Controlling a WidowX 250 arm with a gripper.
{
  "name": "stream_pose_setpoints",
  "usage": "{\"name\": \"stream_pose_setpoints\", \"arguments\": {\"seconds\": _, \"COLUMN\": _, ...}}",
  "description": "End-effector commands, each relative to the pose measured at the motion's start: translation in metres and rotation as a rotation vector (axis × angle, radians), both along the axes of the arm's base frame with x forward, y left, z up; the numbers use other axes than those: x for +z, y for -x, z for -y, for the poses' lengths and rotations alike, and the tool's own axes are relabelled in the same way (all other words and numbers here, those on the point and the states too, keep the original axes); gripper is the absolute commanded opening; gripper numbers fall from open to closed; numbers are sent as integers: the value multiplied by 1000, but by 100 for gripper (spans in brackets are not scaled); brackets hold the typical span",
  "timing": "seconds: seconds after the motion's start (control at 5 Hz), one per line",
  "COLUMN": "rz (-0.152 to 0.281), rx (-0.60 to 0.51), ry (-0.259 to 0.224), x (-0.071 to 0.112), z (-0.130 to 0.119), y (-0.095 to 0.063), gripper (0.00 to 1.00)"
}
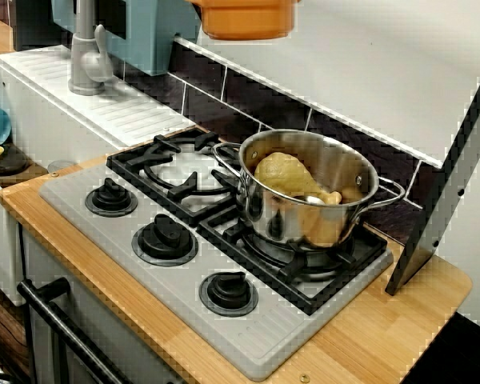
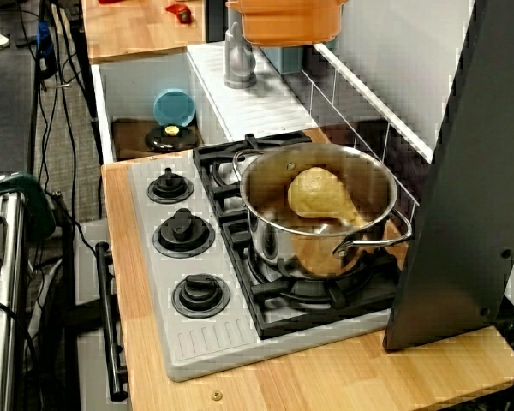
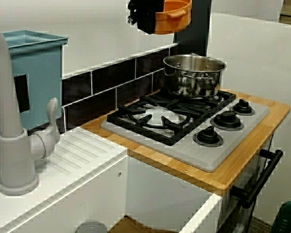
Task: Lift pot from stove
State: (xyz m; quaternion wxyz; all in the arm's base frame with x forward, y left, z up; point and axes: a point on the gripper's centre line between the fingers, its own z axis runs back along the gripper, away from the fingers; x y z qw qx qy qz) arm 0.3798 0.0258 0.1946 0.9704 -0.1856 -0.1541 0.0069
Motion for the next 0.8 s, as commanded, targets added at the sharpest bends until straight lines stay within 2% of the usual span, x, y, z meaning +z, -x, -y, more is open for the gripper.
{"name": "stream_pose_setpoints", "arguments": {"seconds": 0.0, "rz": 112, "rx": -1, "ry": -33, "x": 33, "z": 0, "y": 4, "gripper": 0}}
{"name": "stream_pose_setpoints", "arguments": {"seconds": 0.6, "rz": 102, "rx": 10, "ry": -36, "x": 32, "z": 2, "y": 5, "gripper": 0}}
